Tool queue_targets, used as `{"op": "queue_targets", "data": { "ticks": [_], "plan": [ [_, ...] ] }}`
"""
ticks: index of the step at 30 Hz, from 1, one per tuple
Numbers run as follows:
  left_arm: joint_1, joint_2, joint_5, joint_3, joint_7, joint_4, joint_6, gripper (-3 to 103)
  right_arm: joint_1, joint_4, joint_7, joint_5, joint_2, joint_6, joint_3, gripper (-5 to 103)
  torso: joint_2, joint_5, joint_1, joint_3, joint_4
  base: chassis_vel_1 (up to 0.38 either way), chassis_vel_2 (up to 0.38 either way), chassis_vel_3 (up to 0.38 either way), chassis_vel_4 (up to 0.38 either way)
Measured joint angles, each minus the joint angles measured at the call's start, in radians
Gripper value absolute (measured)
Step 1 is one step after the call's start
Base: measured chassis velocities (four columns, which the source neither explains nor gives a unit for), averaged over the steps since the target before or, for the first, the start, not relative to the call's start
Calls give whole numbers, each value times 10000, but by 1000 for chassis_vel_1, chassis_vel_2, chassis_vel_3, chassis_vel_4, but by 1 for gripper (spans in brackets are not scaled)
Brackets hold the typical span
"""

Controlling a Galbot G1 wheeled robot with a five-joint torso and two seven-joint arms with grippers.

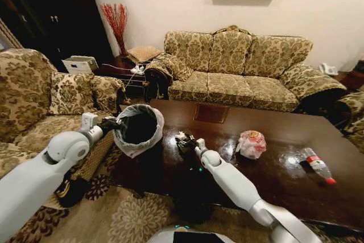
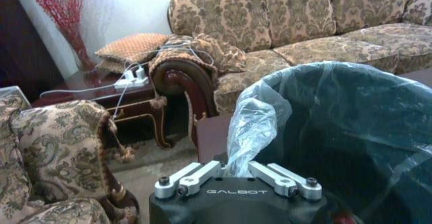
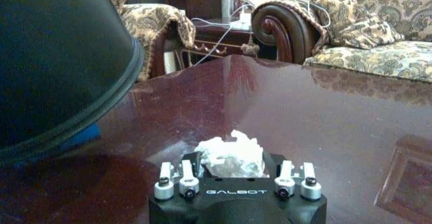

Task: Move to the front of the table and place the trash on the table into the trash bin.

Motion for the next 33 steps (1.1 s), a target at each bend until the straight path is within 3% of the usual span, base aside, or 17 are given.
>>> {"op": "queue_targets", "data": {
  "ticks": [6,9,11,14,16,18,25,29,31,33],
  "plan": [
    [19,23,26,-10,0,-56,-3,1,24,-173,-9,-151,90,-33,85,56,0,0,0,0,0,0,0,0,0],
    [34,25,60,-17,0,-83,-5,1,12,-194,7,-266,110,-21,113,47,0,0,0,0,0,0,0,0,0],
    [42,11,73,-20,0,-101,-7,1,-25,-184,65,-337,111,-21,113,37,0,1,0,0,0,0,0,0,0],
    [53,-2,82,-22,1,-126,-8,1,-43,-174,111,-381,107,2,117,32,0,1,0,0,0,0,0,0,0],
    [56,-4,86,-27,4,-135,-15,1,-44,-134,163,-419,70,17,110,21,0,1,0,0,0,0,0,0,0],
    [56,-5,87,-32,6,-135,-19,1,-44,-107,204,-424,48,17,94,19,0,1,0,0,0,0,0,0,0],
    [48,-52,92,-46,14,-186,-30,1,-103,784,640,-477,-324,-9,154,16,0,3,0,0,1,0,0,0,0],
    [56,-107,117,-47,15,-228,-32,1,-146,2336,967,-465,-925,-273,557,19,0,1,0,0,-2,0,0,0,0],
    [84,-195,211,27,27,-239,-40,1,157,3782,1182,-64,-1433,-701,858,27,1,3,0,-1,-4,0,0,0,0],
    [86,-248,265,86,47,-239,-46,1,367,4318,1277,206,-1612,-934,877,27,0,0,0,-1,-3,0,0,0,0]
  ]
}}
